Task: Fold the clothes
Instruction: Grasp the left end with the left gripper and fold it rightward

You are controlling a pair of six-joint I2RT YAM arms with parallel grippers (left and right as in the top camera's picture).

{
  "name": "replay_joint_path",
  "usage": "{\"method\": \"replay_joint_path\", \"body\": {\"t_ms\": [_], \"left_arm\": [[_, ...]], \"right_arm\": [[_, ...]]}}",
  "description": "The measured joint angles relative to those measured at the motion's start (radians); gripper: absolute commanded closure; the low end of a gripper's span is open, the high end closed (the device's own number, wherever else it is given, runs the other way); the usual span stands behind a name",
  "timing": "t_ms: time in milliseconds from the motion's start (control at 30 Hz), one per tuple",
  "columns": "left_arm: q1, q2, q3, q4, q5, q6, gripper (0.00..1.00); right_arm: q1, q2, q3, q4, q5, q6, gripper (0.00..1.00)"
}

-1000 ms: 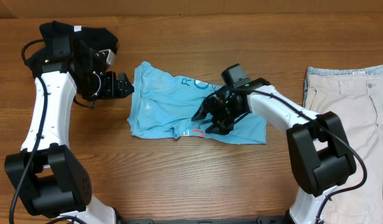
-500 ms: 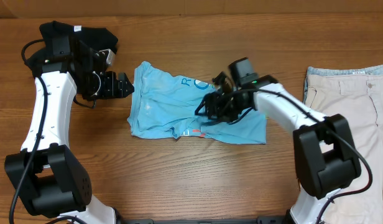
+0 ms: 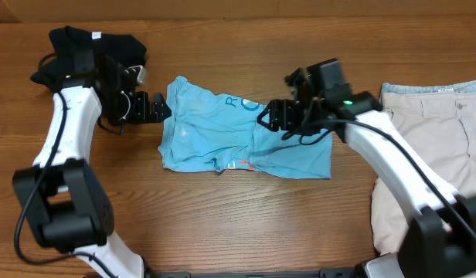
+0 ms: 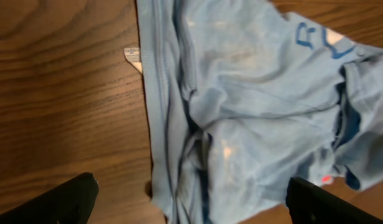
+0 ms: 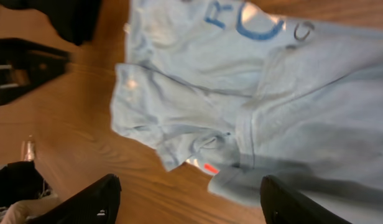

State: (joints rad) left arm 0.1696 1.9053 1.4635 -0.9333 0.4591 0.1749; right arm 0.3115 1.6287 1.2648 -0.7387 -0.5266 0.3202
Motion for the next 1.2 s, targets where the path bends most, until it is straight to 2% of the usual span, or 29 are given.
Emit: {"method": "replay_joint_path", "body": {"t_ms": [133, 300, 633, 700, 767, 867, 900, 967, 1067, 1200], "left_arm": [[0.000, 0.082, -0.003, 0.023, 0.016, 0.042, 0.00], [-0.021, 0.162, -0.004, 0.029, 0.064, 0.092, 0.00], [-0.117, 0.249, 0.035, 0.054, 0.166, 0.109, 0.00], [-0.135, 0.259, 0.043, 0.078, 0.179, 0.088, 0.10], [-0.148, 0.269, 0.046, 0.106, 0.184, 0.056, 0.32], [-0.155, 0.290, 0.047, 0.138, 0.185, 0.024, 0.79], [-0.155, 0.299, 0.047, 0.141, 0.185, 0.016, 0.86], [-0.156, 0.316, 0.047, 0.134, 0.186, -0.006, 0.95], [-0.156, 0.319, 0.054, 0.097, 0.173, -0.035, 0.96], [-0.156, 0.323, 0.107, -0.058, 0.067, -0.079, 0.96]], "right_arm": [[-0.037, -0.077, 0.011, -0.085, 0.003, -0.002, 0.24], [-0.081, -0.078, 0.011, -0.179, 0.010, -0.011, 0.24], [-0.087, -0.078, 0.011, -0.197, 0.028, -0.033, 0.25], [-0.087, -0.078, 0.011, -0.198, 0.037, -0.033, 0.25], [-0.087, -0.078, 0.011, -0.198, 0.039, -0.033, 0.26], [-0.087, -0.078, 0.011, -0.201, 0.044, -0.033, 0.27], [-0.087, -0.078, 0.011, -0.202, 0.045, -0.033, 0.27], [-0.087, -0.078, 0.011, -0.202, 0.045, -0.033, 0.29], [-0.087, -0.078, 0.011, -0.203, 0.045, -0.034, 0.30], [-0.087, -0.078, 0.011, -0.207, 0.047, -0.033, 0.30]]}}
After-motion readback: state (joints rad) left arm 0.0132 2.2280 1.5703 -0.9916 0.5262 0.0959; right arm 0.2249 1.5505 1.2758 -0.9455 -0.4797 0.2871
